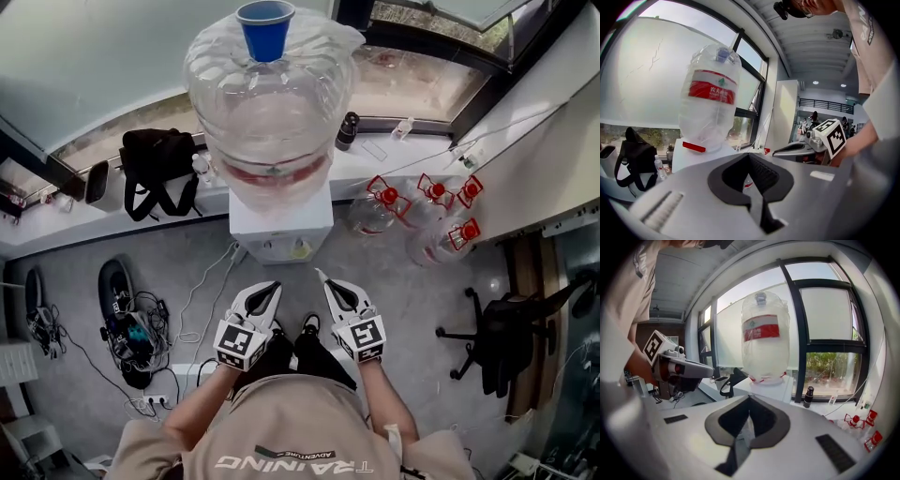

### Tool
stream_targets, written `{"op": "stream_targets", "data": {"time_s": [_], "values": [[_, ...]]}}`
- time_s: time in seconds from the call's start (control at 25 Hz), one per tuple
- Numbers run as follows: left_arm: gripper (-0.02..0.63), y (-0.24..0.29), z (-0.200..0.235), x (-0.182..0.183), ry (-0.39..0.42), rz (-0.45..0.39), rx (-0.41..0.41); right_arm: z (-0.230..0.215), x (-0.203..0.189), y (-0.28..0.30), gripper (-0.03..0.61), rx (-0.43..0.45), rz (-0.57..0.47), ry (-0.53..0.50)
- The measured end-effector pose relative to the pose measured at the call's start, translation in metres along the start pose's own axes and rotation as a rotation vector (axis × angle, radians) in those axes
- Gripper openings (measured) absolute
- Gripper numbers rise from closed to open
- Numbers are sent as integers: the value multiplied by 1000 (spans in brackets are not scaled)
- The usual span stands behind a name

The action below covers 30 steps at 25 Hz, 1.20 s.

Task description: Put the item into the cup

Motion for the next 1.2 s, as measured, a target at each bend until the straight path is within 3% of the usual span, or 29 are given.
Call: {"op": "stream_targets", "data": {"time_s": [0.2,0.68,1.2], "values": [[8,31,2,-16,24,41,23,-23,-29,34,12,42,26,18],[8,91,2,-77,-38,168,0,-56,-105,134,12,98,124,40],[8,107,12,-129,-100,256,4,-65,-158,238,12,112,170,57]]}}
Point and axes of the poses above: the fingertips, and each gripper's own axes: y forward along the fingers, z to its left, x out of its top, the point moved 5 cm from there along -y, backward along the fingers, and after that the axes turned 13 degrees about z, right-handed, at the moved point
